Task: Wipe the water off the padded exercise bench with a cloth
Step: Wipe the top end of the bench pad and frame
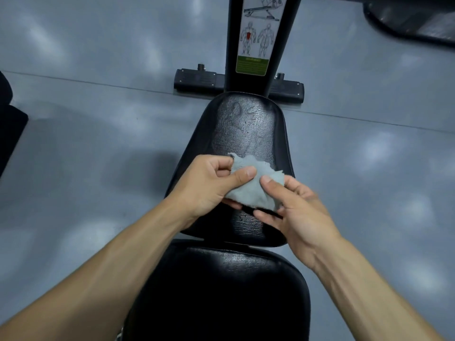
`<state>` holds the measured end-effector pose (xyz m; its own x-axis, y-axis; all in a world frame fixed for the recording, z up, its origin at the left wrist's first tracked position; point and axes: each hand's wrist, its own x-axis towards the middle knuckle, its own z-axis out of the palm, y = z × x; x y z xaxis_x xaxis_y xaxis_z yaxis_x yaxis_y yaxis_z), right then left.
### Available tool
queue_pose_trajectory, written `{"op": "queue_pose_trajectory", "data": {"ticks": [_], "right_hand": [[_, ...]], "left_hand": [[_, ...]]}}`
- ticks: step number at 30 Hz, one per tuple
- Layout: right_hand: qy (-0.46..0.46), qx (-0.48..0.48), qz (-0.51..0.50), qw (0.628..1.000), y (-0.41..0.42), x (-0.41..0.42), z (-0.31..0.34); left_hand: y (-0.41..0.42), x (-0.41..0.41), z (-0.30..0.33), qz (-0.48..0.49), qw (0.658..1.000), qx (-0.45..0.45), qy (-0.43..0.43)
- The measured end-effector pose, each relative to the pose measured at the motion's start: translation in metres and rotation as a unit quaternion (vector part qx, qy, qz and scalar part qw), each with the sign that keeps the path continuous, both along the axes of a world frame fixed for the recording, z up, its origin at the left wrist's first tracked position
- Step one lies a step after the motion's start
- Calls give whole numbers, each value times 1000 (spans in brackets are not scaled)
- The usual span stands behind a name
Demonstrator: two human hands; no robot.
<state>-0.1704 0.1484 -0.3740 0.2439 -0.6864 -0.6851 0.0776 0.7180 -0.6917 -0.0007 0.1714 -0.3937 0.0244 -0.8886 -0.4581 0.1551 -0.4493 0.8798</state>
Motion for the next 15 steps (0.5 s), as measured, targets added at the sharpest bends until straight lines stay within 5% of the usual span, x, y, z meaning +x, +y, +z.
{"op": "queue_pose_trajectory", "data": {"ticks": [4, 10, 15], "right_hand": [[59, -88, 12, 994, 0, 0, 1], [-90, -145, 58, 984, -20, -17, 8], [-36, -138, 96, 985, -32, -23, -1]], "left_hand": [[0, -3, 3, 8, 998, 54, -16], [-1, 13, 15, -26, 989, -24, 141], [-9, 20, 5, -52, 997, -52, 26]]}}
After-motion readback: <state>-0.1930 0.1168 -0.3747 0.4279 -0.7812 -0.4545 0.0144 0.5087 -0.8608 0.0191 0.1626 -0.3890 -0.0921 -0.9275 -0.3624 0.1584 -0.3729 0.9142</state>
